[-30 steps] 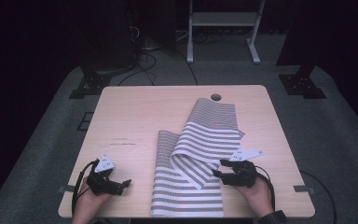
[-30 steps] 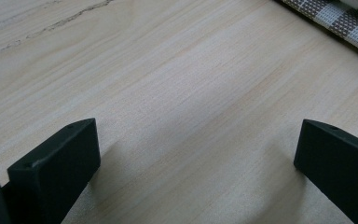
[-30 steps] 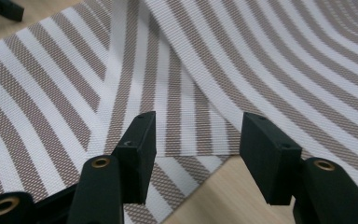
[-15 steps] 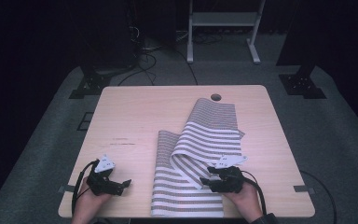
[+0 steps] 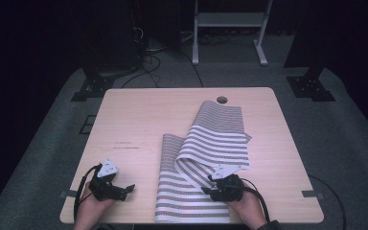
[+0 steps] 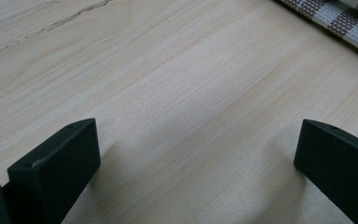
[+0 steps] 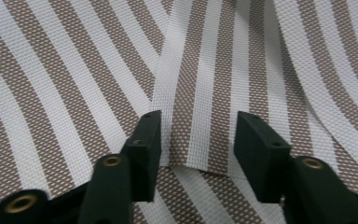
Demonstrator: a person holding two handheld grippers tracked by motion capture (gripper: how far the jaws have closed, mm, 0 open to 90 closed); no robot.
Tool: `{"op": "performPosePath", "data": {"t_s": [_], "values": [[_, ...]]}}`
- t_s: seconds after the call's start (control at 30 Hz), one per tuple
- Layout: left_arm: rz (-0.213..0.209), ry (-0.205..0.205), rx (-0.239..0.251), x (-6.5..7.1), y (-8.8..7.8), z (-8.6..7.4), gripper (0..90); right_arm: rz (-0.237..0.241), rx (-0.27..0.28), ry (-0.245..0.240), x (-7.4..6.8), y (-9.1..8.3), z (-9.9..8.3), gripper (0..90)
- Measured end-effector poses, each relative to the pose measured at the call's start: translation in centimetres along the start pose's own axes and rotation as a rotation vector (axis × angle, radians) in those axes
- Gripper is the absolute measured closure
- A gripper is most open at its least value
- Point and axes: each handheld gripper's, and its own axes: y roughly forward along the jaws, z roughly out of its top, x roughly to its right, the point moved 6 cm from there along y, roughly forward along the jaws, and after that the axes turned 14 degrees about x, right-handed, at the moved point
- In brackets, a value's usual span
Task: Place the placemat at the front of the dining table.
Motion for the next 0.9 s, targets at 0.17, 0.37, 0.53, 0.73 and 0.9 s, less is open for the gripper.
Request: {"op": "performPosePath", "data": {"t_s": [0.17, 0.37, 0.53, 0.73, 0.9], "values": [[0.000, 0.000, 0.000, 0.0, 0.0, 0.0, 0.0, -0.011, 0.014, 0.026, 0.8, -0.1, 0.0, 69.5], [0.000, 0.000, -0.001, 0.0, 0.0, 0.0, 0.0, -0.016, 0.005, 0.050, 1.7, -0.1, 0.1, 85.4], [-0.001, 0.001, -0.004, 0.0, 0.0, 0.0, 0.0, -0.006, 0.001, 0.062, 1.9, -0.4, 0.4, 87.4], [-0.002, 0.001, -0.001, 0.0, 0.0, 0.0, 0.0, -0.018, 0.008, 0.062, 2.5, -1.0, 0.8, 87.6], [-0.003, 0.001, -0.001, 0.0, 0.0, 0.0, 0.0, -0.040, 0.028, 0.076, 3.4, -1.8, 1.0, 87.6]]}}
